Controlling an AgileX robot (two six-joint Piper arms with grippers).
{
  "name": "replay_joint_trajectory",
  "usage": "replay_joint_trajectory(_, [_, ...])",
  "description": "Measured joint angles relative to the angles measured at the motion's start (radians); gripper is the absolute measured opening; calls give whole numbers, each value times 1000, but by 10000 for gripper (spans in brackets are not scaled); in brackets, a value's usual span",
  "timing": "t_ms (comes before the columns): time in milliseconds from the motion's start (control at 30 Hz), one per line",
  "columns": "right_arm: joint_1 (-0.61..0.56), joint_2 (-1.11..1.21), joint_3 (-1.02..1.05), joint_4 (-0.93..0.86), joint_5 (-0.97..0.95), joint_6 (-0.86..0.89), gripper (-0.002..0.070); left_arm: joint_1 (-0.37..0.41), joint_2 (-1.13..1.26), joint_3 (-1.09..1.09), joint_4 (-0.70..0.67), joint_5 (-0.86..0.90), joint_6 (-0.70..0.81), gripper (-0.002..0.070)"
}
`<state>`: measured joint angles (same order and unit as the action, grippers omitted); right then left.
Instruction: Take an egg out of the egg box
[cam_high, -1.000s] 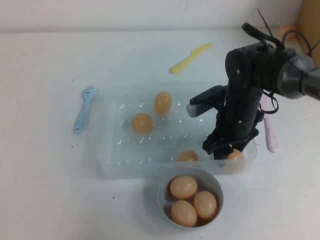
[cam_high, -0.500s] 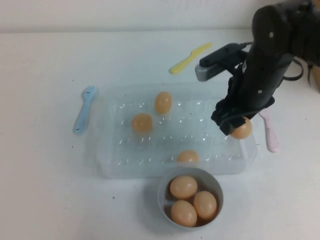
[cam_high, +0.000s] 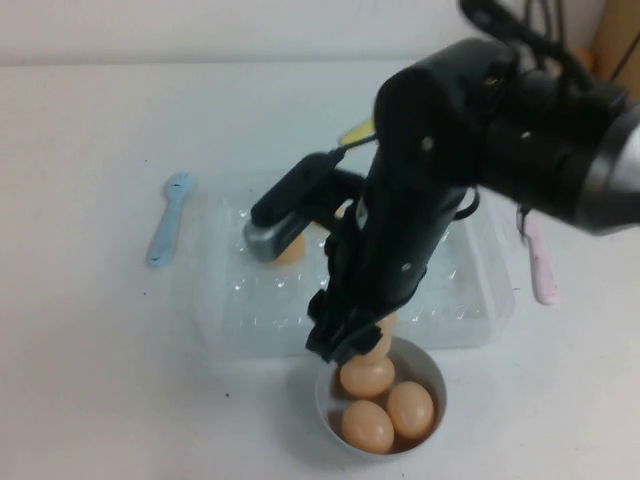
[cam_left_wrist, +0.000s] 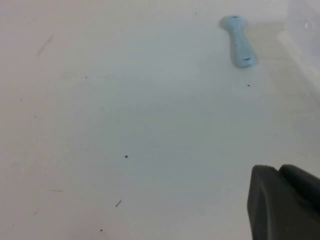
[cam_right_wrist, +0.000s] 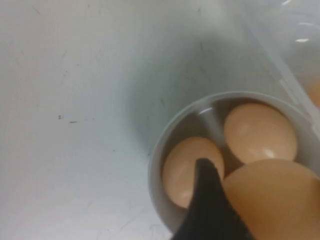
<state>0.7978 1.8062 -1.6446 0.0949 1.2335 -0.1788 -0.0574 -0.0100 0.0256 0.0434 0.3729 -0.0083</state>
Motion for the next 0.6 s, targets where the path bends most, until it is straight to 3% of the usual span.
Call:
replay_joint_trajectory(233, [34,147,4,-17,-4,0,395,0,0,0,0,0,0,-3])
replay_joint_trajectory(600, [34,162,29,-29,-11,36,394,0,0,0,0,0,0,-3])
